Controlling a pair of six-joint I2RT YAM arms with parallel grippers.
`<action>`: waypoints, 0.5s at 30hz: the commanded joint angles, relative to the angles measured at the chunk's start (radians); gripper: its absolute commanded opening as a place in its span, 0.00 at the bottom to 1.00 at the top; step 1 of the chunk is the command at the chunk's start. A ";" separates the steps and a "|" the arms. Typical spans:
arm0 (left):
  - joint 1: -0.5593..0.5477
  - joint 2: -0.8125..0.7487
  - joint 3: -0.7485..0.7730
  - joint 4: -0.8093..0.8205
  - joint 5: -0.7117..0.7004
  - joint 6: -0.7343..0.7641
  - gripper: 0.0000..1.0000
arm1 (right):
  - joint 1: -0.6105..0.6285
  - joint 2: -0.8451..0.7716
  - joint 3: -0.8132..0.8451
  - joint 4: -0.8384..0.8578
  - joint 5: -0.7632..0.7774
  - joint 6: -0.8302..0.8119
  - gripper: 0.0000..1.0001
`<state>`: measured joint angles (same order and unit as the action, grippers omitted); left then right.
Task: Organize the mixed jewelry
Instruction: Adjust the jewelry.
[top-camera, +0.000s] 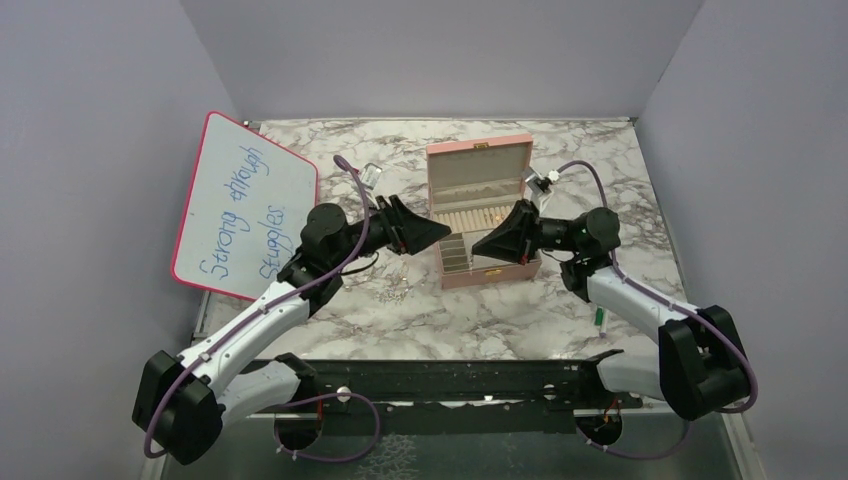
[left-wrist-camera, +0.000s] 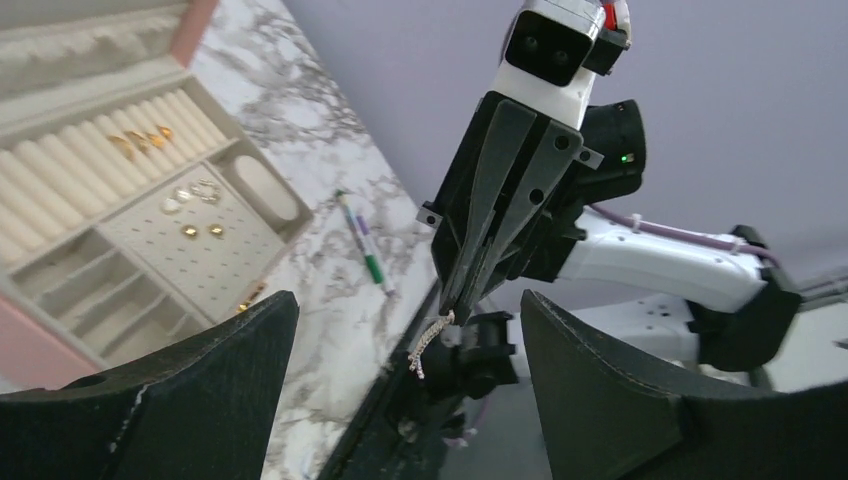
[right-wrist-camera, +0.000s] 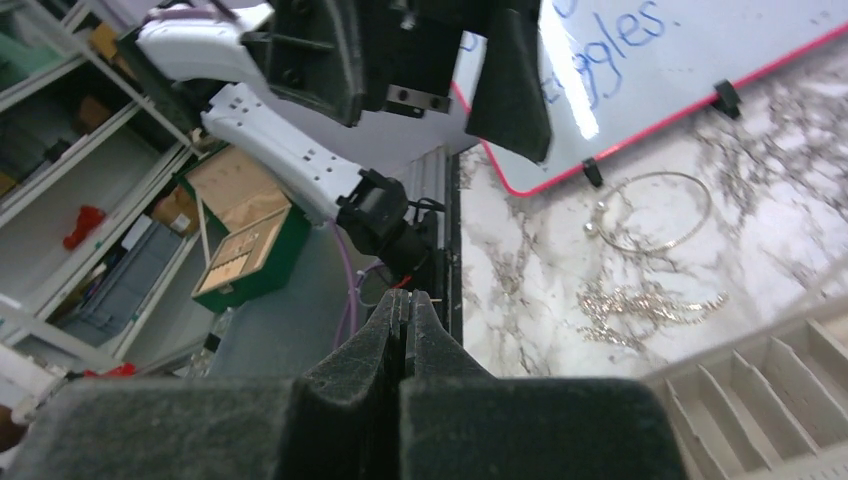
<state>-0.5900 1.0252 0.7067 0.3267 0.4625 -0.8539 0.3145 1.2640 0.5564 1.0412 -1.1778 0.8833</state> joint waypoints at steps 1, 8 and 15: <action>0.003 0.016 -0.044 0.230 0.118 -0.241 0.84 | 0.054 -0.038 0.039 0.144 -0.019 0.048 0.01; -0.007 0.015 -0.086 0.360 0.148 -0.426 0.87 | 0.092 -0.018 0.084 0.271 0.042 0.089 0.01; -0.013 0.024 -0.095 0.425 0.163 -0.515 0.74 | 0.106 -0.014 0.110 0.282 0.067 0.080 0.01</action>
<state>-0.5930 1.0477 0.6170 0.6476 0.5831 -1.2778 0.4072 1.2461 0.6331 1.2644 -1.1473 0.9596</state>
